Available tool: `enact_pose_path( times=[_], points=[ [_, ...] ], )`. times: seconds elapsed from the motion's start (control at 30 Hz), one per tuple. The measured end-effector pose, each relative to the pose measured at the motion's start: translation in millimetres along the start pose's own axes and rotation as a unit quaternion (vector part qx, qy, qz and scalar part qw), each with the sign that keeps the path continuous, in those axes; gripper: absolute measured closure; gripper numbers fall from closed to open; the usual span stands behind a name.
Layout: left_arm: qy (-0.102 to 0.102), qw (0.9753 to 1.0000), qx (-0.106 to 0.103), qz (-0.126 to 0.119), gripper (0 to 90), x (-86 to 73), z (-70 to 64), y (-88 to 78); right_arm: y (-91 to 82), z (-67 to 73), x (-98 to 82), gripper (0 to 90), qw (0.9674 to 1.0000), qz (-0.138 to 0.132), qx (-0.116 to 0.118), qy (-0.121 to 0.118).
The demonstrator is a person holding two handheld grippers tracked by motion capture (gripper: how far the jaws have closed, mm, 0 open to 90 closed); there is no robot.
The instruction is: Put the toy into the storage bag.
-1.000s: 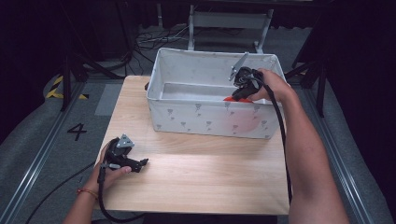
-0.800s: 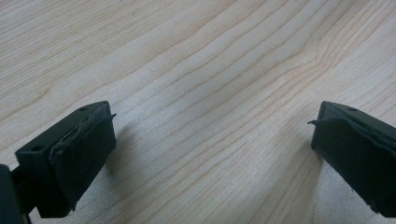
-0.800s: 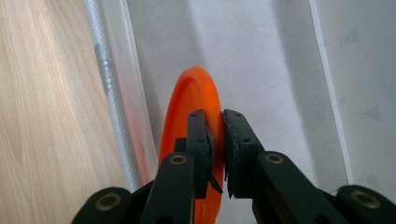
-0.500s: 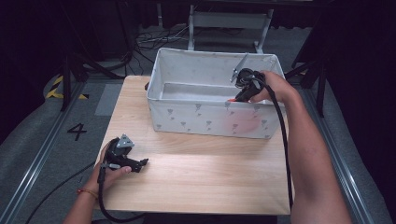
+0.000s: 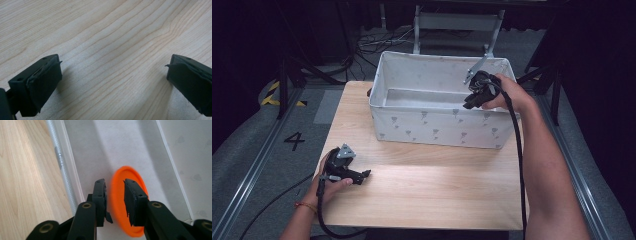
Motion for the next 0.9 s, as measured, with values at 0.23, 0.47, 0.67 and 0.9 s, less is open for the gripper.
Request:
enact_pose_path(
  times=[0.23,0.47,0.67,0.9],
  points=[
    [0.0,1.0,0.0,0.0,0.1,0.0,0.0,0.0,-3.4,-2.5,-4.0,62.8,0.9995,-0.015,-0.024,0.017],
    [0.0,1.0,0.0,0.0,0.1,0.0,0.0,0.0,-8.9,-7.5,-6.7,47.8,0.9964,-0.041,-0.053,0.052],
    [0.0,1.0,0.0,0.0,0.1,0.0,0.0,0.0,-11.7,-9.1,-9.3,29.5,0.9925,-0.055,-0.078,0.076],
    [0.0,1.0,0.001,0.0,0.2,0.0,0.1,-0.1,-21.2,-8.2,-9.2,23.1,0.9835,-0.092,-0.118,0.102]
  ],
)
Point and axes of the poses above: each handheld gripper's, and its own axes: y roughly forward along the jaws, x roughly out of its top, z roughly to its left, the point moved 8 cm from there along y, roughly forward along the jaws, and after that the axes turned 12 degrees about -y, right-handed, at the moved point
